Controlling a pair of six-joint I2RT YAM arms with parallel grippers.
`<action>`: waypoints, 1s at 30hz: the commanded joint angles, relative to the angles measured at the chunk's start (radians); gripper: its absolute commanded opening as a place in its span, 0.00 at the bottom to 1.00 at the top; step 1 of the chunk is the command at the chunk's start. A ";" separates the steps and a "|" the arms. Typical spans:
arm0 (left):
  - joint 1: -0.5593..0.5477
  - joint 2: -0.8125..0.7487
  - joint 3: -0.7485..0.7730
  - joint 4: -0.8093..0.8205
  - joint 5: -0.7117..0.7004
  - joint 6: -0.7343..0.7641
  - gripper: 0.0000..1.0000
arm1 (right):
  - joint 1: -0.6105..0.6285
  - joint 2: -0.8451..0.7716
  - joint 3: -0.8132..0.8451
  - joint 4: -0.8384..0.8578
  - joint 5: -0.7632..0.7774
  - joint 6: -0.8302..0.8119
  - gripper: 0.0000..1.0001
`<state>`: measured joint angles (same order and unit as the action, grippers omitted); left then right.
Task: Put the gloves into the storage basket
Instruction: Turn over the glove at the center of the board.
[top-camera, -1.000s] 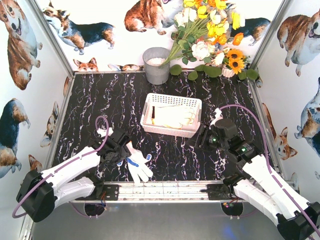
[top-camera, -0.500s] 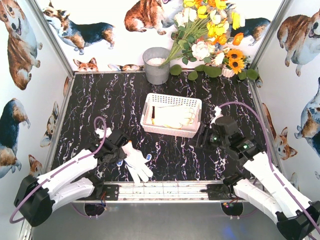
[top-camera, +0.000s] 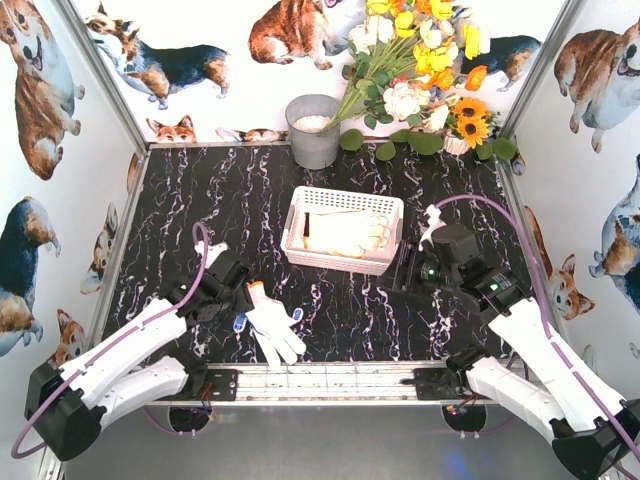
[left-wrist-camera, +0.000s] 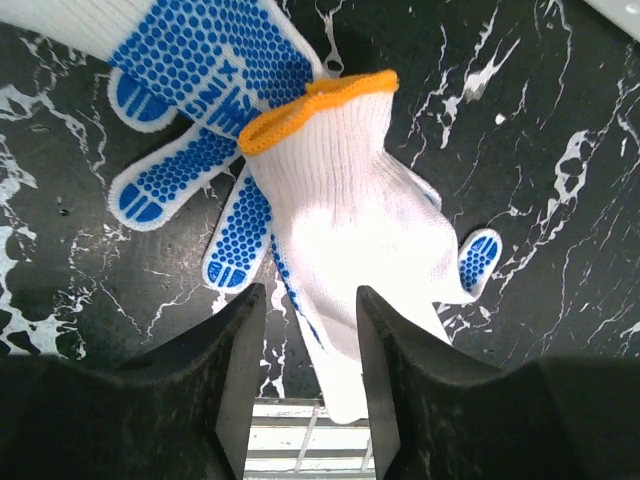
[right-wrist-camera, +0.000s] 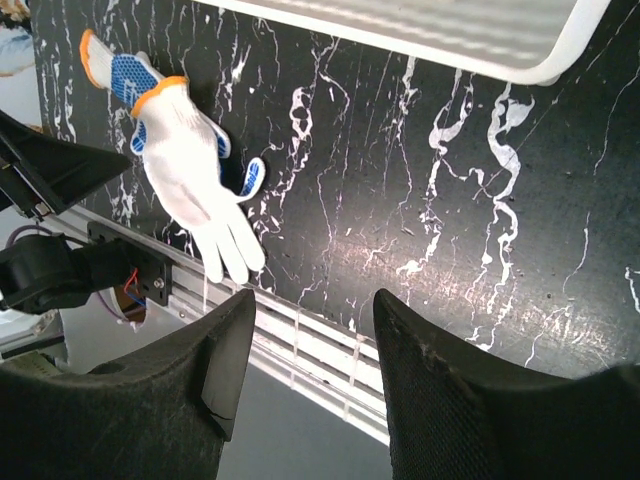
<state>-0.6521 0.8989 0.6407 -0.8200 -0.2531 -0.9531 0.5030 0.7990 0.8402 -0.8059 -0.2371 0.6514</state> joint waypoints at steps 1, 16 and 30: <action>0.005 0.026 -0.027 0.050 0.055 0.035 0.38 | 0.005 -0.014 -0.032 0.077 -0.047 0.035 0.53; 0.082 0.095 -0.147 0.188 0.020 0.031 0.18 | 0.005 -0.040 -0.064 0.073 -0.043 0.047 0.53; 0.081 -0.008 -0.032 0.228 0.314 0.339 0.00 | 0.013 -0.054 -0.142 0.277 -0.214 0.083 0.61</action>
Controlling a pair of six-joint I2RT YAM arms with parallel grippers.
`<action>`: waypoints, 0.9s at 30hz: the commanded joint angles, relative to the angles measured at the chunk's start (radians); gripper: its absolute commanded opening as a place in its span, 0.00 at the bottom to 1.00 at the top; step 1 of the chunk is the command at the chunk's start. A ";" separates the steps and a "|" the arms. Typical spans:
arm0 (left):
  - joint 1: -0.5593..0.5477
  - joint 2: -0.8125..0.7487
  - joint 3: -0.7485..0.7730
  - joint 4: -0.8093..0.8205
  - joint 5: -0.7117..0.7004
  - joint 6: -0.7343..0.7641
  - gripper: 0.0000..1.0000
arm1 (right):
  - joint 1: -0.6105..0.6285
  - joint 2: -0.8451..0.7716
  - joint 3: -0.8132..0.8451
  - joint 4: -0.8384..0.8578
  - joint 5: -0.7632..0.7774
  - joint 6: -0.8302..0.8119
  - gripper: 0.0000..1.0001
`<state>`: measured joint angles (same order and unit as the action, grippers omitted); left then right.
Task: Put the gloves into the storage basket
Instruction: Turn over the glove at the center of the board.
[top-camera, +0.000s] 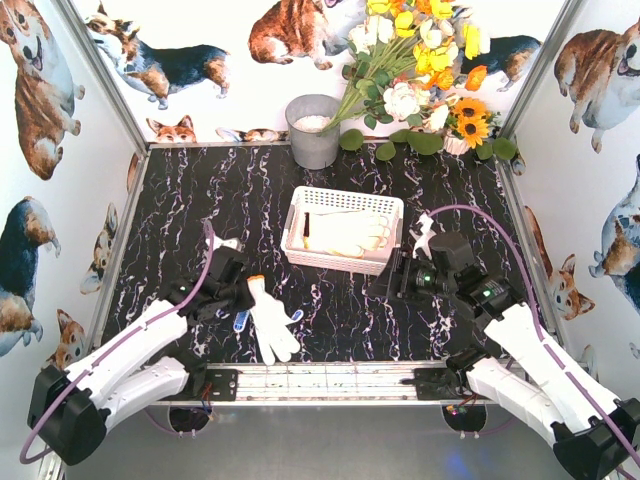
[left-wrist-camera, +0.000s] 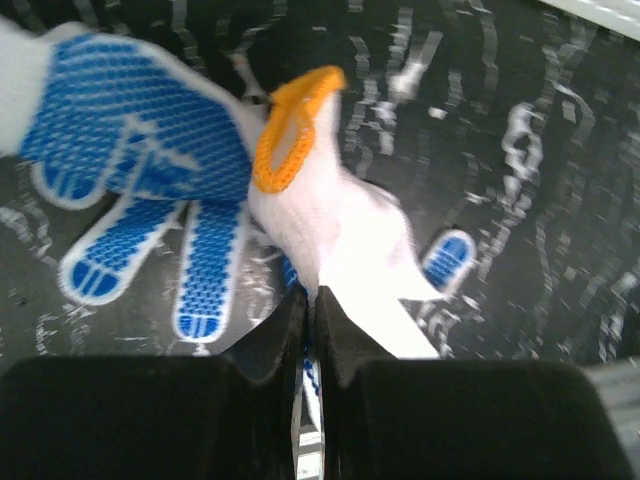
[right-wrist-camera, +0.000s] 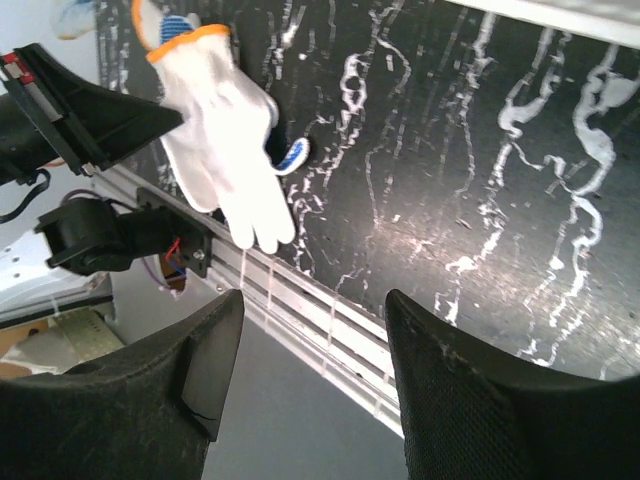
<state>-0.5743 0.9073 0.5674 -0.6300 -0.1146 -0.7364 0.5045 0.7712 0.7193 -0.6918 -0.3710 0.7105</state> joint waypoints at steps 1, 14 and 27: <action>0.001 -0.013 0.046 0.055 0.236 0.136 0.00 | 0.016 -0.028 -0.029 0.200 -0.094 0.037 0.62; -0.048 -0.032 0.208 -0.019 0.619 0.325 0.00 | 0.057 0.039 -0.040 0.372 -0.198 -0.077 0.82; -0.162 0.020 0.426 -0.029 0.817 0.317 0.00 | 0.147 0.093 -0.025 0.578 -0.317 -0.167 0.84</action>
<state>-0.7063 0.9173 0.9424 -0.6548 0.6338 -0.4290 0.6289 0.8516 0.6575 -0.2192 -0.6437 0.6056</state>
